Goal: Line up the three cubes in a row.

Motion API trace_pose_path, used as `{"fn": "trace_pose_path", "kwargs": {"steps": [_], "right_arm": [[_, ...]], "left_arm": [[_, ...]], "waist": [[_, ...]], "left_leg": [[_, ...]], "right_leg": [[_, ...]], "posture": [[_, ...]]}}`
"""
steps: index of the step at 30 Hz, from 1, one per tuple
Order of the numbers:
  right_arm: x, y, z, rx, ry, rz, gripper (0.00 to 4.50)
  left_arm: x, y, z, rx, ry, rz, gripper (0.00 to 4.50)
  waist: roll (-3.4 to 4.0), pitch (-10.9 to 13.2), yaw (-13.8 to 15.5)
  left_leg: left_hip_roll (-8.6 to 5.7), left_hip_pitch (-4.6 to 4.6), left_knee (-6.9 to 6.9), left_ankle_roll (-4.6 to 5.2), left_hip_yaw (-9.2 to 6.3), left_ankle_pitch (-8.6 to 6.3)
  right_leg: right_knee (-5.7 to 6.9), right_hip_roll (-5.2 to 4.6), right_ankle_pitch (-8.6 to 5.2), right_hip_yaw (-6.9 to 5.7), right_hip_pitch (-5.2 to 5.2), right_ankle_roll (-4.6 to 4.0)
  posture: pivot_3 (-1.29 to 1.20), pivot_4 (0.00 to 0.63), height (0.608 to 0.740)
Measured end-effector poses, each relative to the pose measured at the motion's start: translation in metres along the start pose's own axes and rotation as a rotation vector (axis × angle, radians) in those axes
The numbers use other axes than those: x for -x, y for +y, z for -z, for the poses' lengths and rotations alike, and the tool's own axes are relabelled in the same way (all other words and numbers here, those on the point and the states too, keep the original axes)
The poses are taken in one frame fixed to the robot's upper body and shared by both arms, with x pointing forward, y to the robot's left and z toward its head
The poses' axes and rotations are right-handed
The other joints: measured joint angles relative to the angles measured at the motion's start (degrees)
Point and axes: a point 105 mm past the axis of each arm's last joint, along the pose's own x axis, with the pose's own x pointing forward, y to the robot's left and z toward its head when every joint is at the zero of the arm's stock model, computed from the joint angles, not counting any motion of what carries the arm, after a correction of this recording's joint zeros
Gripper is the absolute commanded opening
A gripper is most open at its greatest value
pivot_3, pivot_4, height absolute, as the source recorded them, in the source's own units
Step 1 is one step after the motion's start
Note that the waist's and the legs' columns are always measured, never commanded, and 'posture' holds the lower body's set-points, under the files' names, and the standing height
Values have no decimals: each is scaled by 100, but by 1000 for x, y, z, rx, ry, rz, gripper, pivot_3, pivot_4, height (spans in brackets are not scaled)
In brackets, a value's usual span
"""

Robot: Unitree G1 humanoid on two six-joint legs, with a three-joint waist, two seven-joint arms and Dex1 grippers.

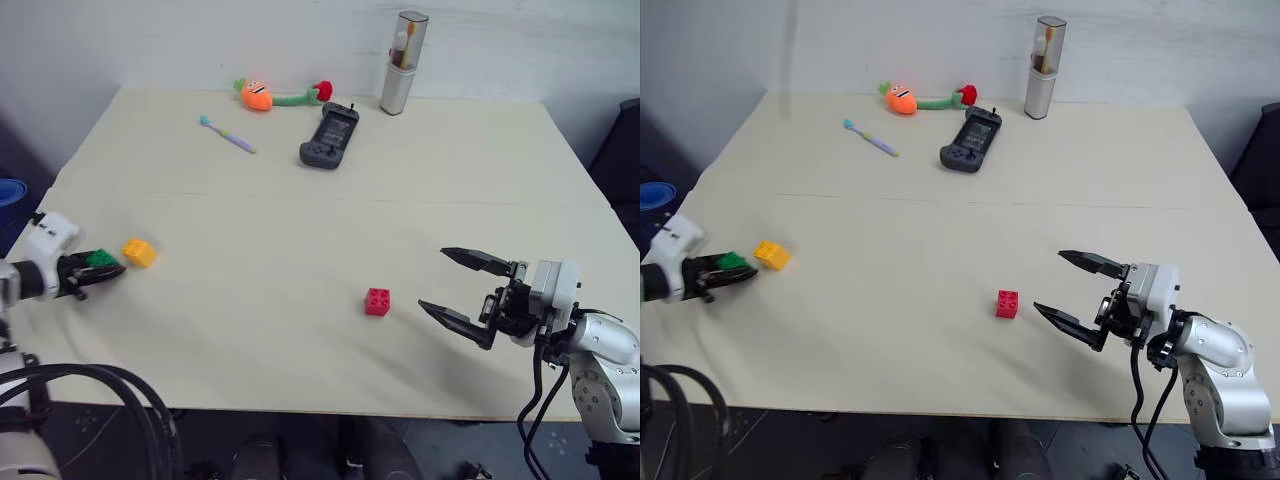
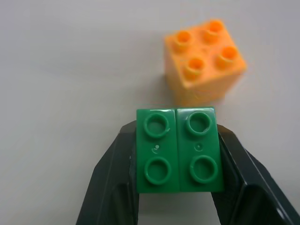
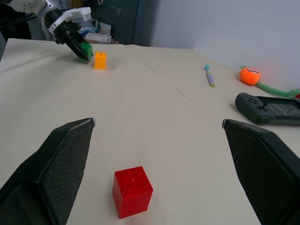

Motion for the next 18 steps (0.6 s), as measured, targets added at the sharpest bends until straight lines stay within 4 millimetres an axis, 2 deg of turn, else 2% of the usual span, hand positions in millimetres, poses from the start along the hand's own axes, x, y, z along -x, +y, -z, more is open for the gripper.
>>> {"fn": "trace_pose_path", "kwargs": {"steps": [3, 6, 8, 9, 11, 13, 16, 18], "right_arm": [[2, 2, 0, 7, 19, -39, 4500], [8, 6, 1, 18, 66, -112, 4500], [14, 10, 6, 1, 87, -135, 4500], [18, 12, 9, -7, 98, -142, 4500], [24, 12, 13, -21, 114, -142, 4500], [25, 12, 12, -11, 115, -150, 4500], [32, 17, 13, 7, 149, -180, 4500], [33, 19, 13, 9, 151, -182, 4500]], "left_arm": [[20, -9, -12, -72, -36, 122, 1515], [24, -23, -22, -133, -78, 219, 1515], [18, -42, -28, -184, -75, 294, 1515], [12, -60, -35, -215, -89, 363, 1515], [-8, -110, -61, -287, -182, 545, 1515], [-22, -148, -81, -333, -249, 642, 1515], [-43, -195, -118, -404, -355, 700, 1515], [-53, -219, -136, -427, -403, 743, 1515]], "waist": [[2, 1, 49], [3, 2, 125], [2, 1, 142], [5, 2, 153], [9, 4, 203], [7, 4, 193], [11, 5, 199], [11, 5, 195]], "left_leg": [[-5, 6, 5, 5, 4, -1], [-6, 3, 11, 16, -11, -5], [-3, 3, 5, 15, -20, -7], [-4, 1, 3, 16, -24, -7], [-9, -1, 9, 20, -31, -8], [-7, -2, 18, 19, -32, -9], [-10, 7, 15, 14, -29, -6], [-11, 12, 14, 4, -27, 0]], "right_leg": [[-10, -8, -1, 3, 3, -1], [-10, -20, -1, 28, 13, -1], [-6, -22, -1, 38, 17, -1], [-6, -27, -1, 41, 18, -1], [-10, -34, -1, 43, 25, -1], [-16, -30, -1, 44, 26, -1], [-25, -16, 0, 49, 32, 1], [-19, -8, 0, 53, 33, 1]], "posture": [[0, 150, 740], [0, 150, 740], [0, 150, 740], [0, 150, 740], [0, 150, 740], [0, 150, 740], [0, 150, 740], [0, 150, 740]]}}
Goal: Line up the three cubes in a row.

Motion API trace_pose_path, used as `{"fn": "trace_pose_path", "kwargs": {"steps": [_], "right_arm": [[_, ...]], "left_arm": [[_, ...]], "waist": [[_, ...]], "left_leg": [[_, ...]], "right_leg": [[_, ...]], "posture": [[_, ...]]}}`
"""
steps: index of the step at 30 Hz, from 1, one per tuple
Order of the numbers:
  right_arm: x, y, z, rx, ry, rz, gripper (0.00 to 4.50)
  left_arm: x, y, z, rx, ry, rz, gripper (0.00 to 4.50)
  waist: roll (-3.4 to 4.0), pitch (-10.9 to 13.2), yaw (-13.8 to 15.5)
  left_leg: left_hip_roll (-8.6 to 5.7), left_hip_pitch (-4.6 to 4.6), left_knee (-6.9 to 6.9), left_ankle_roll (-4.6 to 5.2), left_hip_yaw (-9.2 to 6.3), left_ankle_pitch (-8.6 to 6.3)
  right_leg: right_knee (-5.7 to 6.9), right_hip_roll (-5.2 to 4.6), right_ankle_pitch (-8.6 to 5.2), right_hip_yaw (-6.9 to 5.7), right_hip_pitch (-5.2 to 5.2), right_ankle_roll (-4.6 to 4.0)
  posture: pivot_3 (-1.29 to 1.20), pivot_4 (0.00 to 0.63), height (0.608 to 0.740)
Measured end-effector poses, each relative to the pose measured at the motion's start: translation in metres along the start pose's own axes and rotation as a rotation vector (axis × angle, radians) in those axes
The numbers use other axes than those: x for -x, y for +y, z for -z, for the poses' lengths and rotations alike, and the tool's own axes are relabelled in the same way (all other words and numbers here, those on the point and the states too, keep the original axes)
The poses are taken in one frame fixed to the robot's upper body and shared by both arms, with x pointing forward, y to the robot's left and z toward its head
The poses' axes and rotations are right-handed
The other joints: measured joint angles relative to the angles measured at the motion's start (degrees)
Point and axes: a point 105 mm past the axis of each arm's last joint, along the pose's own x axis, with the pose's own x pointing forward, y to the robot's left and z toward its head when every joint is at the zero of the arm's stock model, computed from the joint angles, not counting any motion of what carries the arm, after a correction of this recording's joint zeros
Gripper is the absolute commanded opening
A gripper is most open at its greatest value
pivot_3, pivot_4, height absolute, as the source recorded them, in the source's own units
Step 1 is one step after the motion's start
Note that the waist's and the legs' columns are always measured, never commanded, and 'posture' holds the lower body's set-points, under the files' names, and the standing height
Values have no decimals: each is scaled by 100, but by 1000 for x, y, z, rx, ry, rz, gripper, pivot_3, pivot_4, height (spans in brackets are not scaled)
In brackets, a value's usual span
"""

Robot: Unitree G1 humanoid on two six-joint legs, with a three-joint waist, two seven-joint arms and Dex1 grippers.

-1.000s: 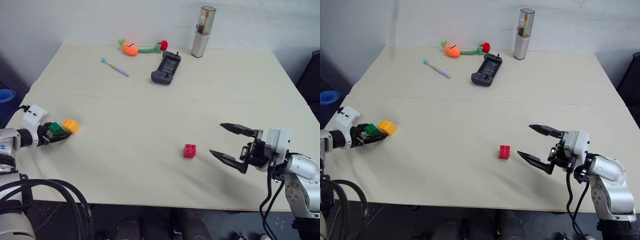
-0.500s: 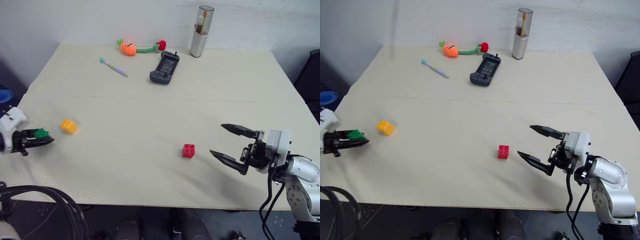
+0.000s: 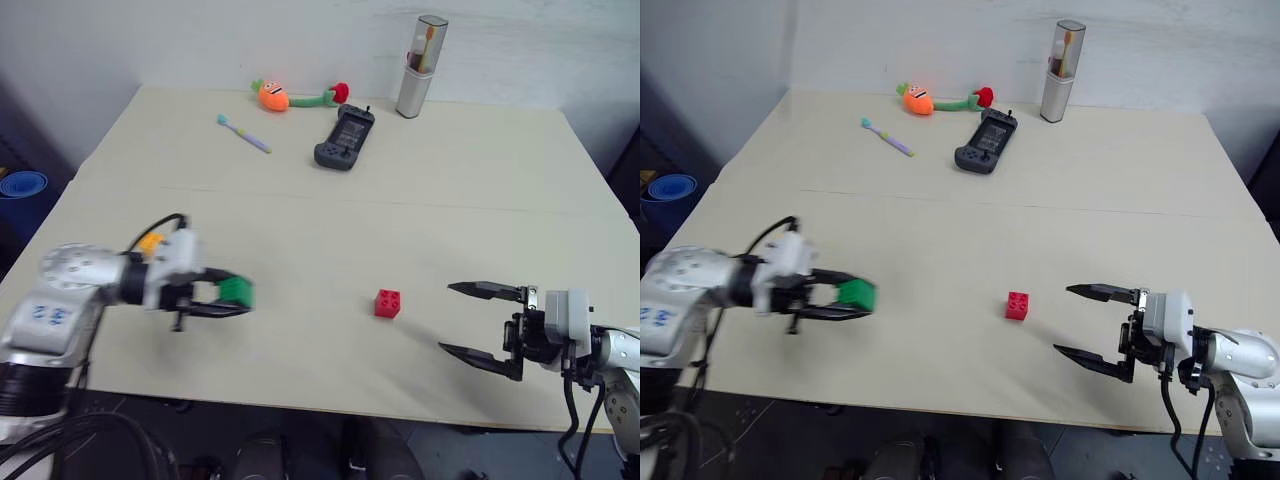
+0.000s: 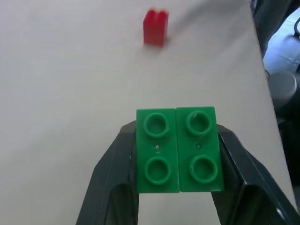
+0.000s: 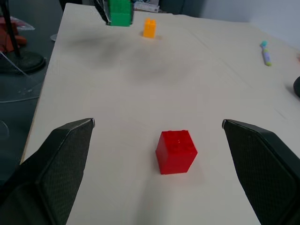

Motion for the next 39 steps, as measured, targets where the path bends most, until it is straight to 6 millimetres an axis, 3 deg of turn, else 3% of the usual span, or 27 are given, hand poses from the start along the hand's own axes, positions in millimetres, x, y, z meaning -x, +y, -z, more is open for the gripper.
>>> {"fn": "trace_pose_path", "kwargs": {"steps": [3, 5, 9, 17, 21, 39], "right_arm": [[5, 5, 4, -22, 17, 20, 4500], [7, 5, 3, -20, 19, 38, 4500], [10, 5, 3, -21, 19, 86, 4500], [8, 5, 3, -29, -5, 149, 4500], [6, 6, 2, -27, -14, 163, 4500], [4, 9, 4, -40, -17, 182, 4500]], "left_arm": [[-41, 4, -8, -28, 10, 30, 1515], [-67, 1, 3, -39, 77, 71, 1515], [-97, 4, 26, -9, 154, 76, 1515], [-121, 13, 34, -47, 183, 70, 1515], [-127, 21, 28, -94, 185, 63, 1515], [-132, 33, 30, -152, 236, 128, 1515]], "waist": [[2, -1, -3], [2, -1, -7], [2, -1, 4], [2, -1, 7], [2, -1, 12], [2, -1, 1]], "left_leg": [[0, 9, -2, -8, 11, 5], [0, 12, -1, -7, 18, 6], [7, 9, 7, -10, 15, 7], [8, 3, 17, -9, 11, 7], [7, 1, 25, -6, 8, 5], [8, 1, 33, -4, 7, 4]], "right_leg": [[5, 10, 0, 15, -1, 0], [5, 17, 0, 25, -1, 0], [5, 26, 0, 30, -4, 0], [8, 24, 0, 28, -5, -1], [9, 23, 0, 27, -4, 0], [14, 24, 0, 25, -3, 0]], "posture": [[0, 150, 740], [0, 150, 740], [0, 150, 740], [0, 150, 740], [0, 150, 740], [0, 150, 740]]}}
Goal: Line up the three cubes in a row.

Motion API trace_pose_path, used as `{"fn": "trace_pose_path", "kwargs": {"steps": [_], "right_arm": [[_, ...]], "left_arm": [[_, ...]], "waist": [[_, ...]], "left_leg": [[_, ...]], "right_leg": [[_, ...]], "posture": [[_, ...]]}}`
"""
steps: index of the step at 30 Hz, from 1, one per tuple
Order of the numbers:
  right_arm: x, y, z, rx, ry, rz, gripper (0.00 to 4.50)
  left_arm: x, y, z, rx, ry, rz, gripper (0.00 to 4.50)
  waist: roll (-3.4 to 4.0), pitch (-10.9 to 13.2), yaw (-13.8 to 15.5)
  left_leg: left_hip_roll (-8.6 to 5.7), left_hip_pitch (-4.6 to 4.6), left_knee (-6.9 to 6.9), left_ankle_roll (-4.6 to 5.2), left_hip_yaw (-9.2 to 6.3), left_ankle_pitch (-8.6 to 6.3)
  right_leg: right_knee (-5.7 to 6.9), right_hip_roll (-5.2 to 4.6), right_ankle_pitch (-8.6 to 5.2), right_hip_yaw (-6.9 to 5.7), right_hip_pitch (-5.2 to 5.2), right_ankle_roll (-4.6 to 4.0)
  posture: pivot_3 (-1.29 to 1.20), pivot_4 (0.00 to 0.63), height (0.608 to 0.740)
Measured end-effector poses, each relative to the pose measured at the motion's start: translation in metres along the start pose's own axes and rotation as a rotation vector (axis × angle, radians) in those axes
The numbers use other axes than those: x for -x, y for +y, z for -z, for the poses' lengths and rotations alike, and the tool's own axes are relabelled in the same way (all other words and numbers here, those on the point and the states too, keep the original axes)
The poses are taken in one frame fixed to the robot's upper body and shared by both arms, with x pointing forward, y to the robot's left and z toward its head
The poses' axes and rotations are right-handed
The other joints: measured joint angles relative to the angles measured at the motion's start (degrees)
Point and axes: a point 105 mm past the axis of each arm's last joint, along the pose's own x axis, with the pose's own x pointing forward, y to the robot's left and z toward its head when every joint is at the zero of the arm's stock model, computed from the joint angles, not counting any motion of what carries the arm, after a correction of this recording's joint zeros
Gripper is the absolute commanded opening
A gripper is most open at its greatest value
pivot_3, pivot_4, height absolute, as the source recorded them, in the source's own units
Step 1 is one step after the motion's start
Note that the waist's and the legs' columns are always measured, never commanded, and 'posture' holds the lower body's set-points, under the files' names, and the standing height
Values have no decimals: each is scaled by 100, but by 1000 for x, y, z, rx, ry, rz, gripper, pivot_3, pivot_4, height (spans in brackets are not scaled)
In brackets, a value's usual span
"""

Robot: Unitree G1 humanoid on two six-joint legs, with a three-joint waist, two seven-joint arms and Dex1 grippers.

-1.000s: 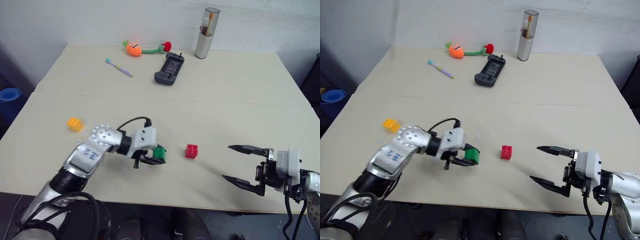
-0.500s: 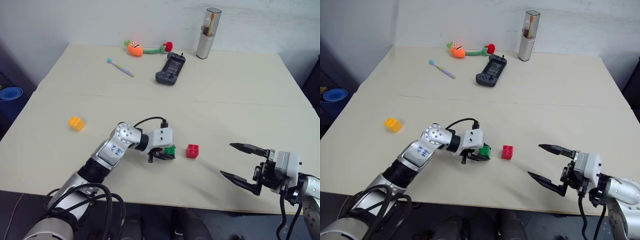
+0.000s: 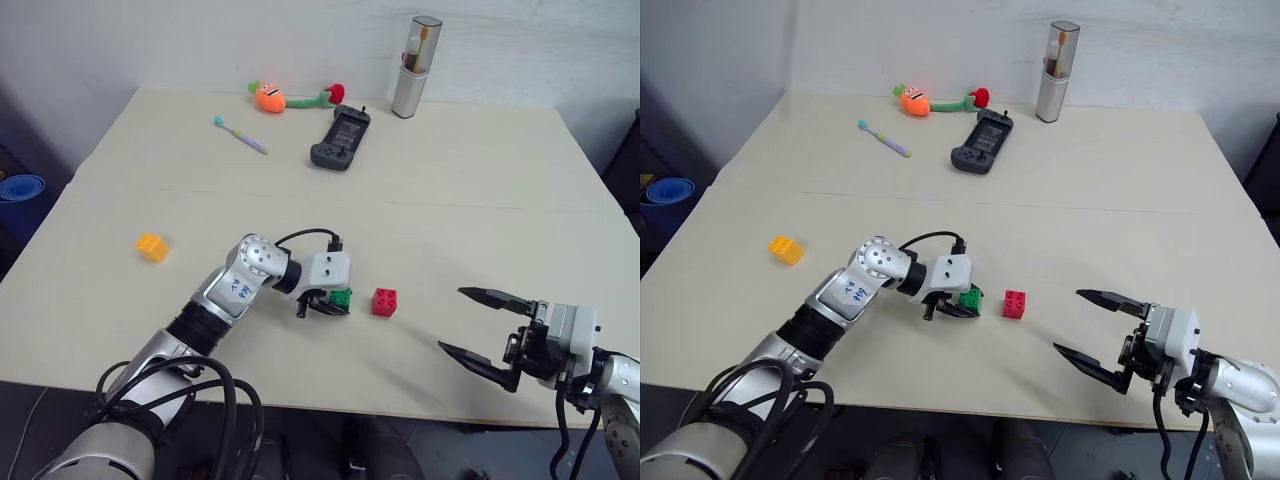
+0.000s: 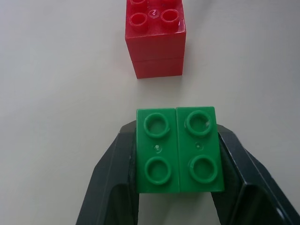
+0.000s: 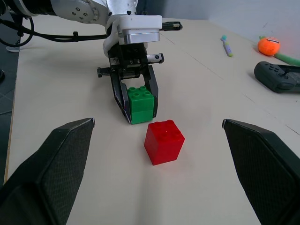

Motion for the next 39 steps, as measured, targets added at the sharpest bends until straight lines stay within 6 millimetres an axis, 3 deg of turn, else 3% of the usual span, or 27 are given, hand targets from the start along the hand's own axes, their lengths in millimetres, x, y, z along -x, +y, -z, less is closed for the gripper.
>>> {"fn": "trace_pose_path", "kwargs": {"steps": [1, 9, 14, 19, 24, 25, 27, 32, 36, 39], "right_arm": [[0, 0, 0, -2, -1, 2, 4500], [0, 2, 1, -3, -6, 4, 4500], [-2, 0, 0, 4, -15, -7, 4500], [-4, -3, 1, 5, -23, -24, 4500], [-10, -5, 2, 0, -41, -46, 4500], [-14, -8, -2, 10, -65, -44, 4500], [-18, -10, -4, 9, -94, -38, 4500], [-32, -8, -2, -14, -145, -61, 4500], [-39, -7, -6, 8, -175, -83, 4500], [-41, -5, -7, 17, -198, -85, 4500]], "left_arm": [[0, 0, 0, 2, -1, -3, 1515], [2, -3, 1, 29, -1, 8, 3914], [27, -4, -3, 25, -40, -23, 3914], [72, -12, 21, 54, 6, -72, 3914], [115, -22, 23, 140, -179, -185, 3914], [129, -32, 28, 162, -221, -218, 4272], [152, -51, 49, 251, -244, -289, 4481], [194, -93, 110, 488, -195, -579, 4481], [239, -127, 145, 624, -173, -900, 4481], [263, -156, 161, 707, -168, -1096, 4481]], "waist": [[0, 0, 1], [0, 0, -3], [1, 0, -16], [3, 1, -22], [5, 2, -7], [6, 2, -44], [7, 3, -132], [10, 5, -148], [10, 5, -144], [6, 3, -137]], "left_leg": [[0, 0, 1, 0, 0, 0], [0, -2, 2, 1, -1, -1], [4, 0, 3, 0, -1, 0], [5, 1, 3, -1, -2, 0], [3, -5, 9, 5, -5, -4], [6, -2, 7, 4, -2, -5], [9, 2, 0, 1, -5, -5], [4, 3, -5, 18, -12, -13], [4, 3, -13, 25, -16, -27], [4, 1, -18, 36, -18, -40]], "right_leg": [[0, 0, 0, 0, 0, 0], [0, -1, 0, -1, 0, 0], [5, -1, 0, 0, 0, -1], [6, -3, -2, 1, -1, -3], [5, -16, -2, -7, -1, -3], [5, -16, -2, -5, -2, -3], [8, -17, -4, -8, -2, -7], [8, -28, -4, -14, -2, -8], [-1, -34, -5, -19, -1, -8], [-8, -37, -5, -25, 0, -8]], "posture": [[0, 150, 740], [0, 150, 740], [0, 150, 740], [0, 150, 740], [0, 150, 740], [0, 150, 740], [0, 150, 740], [0, 150, 740], [0, 150, 740], [0, 150, 740]]}}
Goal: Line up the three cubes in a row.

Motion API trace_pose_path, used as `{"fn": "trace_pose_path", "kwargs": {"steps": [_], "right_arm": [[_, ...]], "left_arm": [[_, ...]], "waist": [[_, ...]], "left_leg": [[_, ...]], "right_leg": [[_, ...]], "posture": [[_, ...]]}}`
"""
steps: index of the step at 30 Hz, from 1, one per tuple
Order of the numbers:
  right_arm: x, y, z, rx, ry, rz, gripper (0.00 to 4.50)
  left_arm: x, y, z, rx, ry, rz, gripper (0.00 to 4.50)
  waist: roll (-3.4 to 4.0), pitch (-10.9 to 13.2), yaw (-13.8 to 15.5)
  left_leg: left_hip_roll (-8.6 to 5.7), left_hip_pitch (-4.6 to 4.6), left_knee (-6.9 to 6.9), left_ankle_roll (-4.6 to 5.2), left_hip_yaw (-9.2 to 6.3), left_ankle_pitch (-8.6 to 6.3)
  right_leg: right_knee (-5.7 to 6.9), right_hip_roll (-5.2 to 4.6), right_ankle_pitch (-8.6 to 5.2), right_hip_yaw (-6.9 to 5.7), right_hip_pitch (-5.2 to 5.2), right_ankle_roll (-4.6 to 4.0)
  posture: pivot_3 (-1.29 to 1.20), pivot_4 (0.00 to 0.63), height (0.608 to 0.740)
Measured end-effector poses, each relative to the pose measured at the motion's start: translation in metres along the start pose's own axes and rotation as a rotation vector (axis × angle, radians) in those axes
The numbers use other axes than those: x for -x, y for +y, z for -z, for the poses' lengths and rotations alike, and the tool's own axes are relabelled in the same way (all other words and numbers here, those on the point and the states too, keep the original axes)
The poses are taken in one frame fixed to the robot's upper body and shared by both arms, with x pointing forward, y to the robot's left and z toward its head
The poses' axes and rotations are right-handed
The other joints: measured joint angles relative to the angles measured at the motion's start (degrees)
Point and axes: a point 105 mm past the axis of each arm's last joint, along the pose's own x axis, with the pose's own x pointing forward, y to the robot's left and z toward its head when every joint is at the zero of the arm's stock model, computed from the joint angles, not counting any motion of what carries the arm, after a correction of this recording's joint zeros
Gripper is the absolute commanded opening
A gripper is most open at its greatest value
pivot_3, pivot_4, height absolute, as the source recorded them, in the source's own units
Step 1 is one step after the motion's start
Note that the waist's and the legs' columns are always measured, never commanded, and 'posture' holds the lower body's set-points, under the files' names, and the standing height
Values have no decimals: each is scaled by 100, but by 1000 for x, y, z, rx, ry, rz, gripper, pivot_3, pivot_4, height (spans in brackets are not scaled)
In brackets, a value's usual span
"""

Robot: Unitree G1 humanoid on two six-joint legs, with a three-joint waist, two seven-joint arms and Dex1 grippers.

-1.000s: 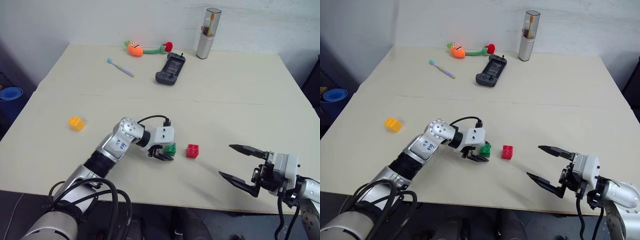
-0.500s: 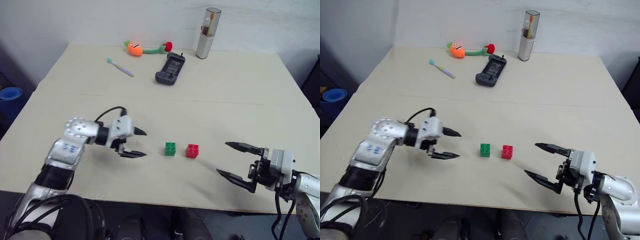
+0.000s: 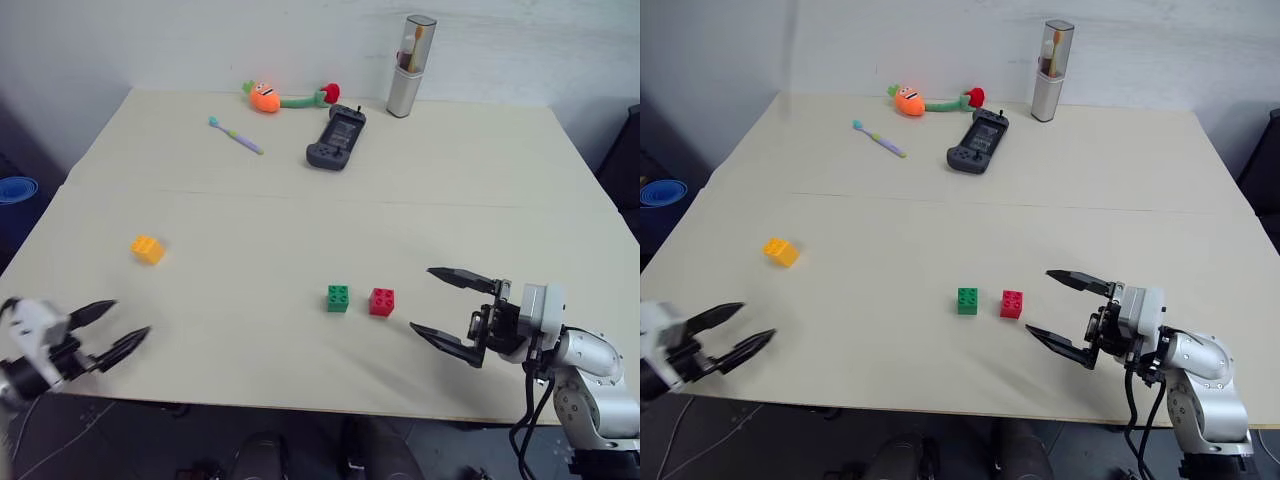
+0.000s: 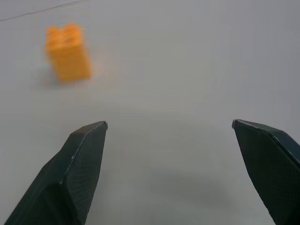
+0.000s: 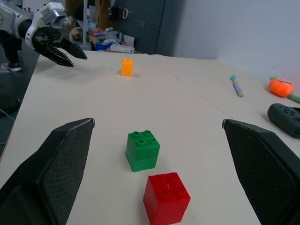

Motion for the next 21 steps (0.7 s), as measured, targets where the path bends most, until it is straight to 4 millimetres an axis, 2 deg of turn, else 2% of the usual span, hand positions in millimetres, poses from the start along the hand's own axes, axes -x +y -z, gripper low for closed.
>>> {"fn": "trace_pose_path", "kwargs": {"steps": [4, 6, 9, 10, 11, 14, 16, 17, 18, 21], "right_arm": [[0, 2, 5, 5, -7, 7, 4500], [-1, 3, 5, 10, -14, 3, 4500], [-2, 4, 5, 15, -22, 4, 4500], [-2, 5, 6, 13, -21, 5, 4500], [-2, 5, 7, 9, -21, 5, 4500], [-3, 4, 6, 20, -27, 1, 4500], [-4, 4, 5, 24, -31, -2, 4500], [-2, 4, 6, 22, -26, 8, 4500], [-4, 2, 5, 27, -31, 9, 4500], [-6, 0, 2, 42, -42, 18, 4500]], "left_arm": [[38, 24, 14, 155, -23, -234, 4481], [43, 29, 16, 176, -30, -280, 4481], [35, 37, 8, 178, -80, -313, 4481], [26, 41, 2, 177, -107, -311, 4481], [5, 47, -11, 175, -148, -297, 4481], [-34, 54, -44, 144, -186, -239, 4481], [-46, 53, -54, 130, -179, -213, 4481], [-59, 53, -53, 152, -152, -190, 4481], [-81, 50, -52, 170, -108, -146, 4481], [-105, 47, -44, 163, -29, -105, 4481]], "waist": [[-5, -2, 7], [-5, -3, 13], [-9, -5, 26], [-9, -5, 41], [-10, -6, 94], [-22, -14, 123], [-20, -14, 65], [-15, -16, -11], [-16, -15, -5], [-16, -15, -27]], "left_leg": [[-3, 1, -1, 5, -6, -4], [-3, 5, -2, 4, -10, -4], [-3, 4, -3, 3, -13, -5], [-4, 5, -4, 2, -15, -4], [-4, 4, -2, 0, -18, -1], [-5, 4, -5, -6, -20, -1], [-5, 6, -22, -31, -3, 10], [-5, 7, -33, -33, 0, 13], [-3, -5, -29, -37, -4, 21], [-4, 2, -27, -41, 2, 23]], "right_leg": [[1, -6, 0, -7, 2, 0], [2, -7, 0, -11, 7, -1], [1, -7, -1, -14, 8, -2], [2, -8, -1, -16, 9, -2], [3, -8, 0, -22, 10, -3], [2, -7, 0, -25, 11, -3], [-6, -6, 0, -20, 10, -2], [0, -4, 0, -24, 10, -1], [0, 1, 0, -34, 3, -1], [-4, 4, 0, -30, 1, -1]], "posture": [[0, 150, 740], [0, 150, 740], [0, 150, 740], [0, 150, 740], [0, 150, 740], [0, 150, 740], [0, 150, 740], [0, 150, 740], [0, 150, 740], [0, 150, 740]]}}
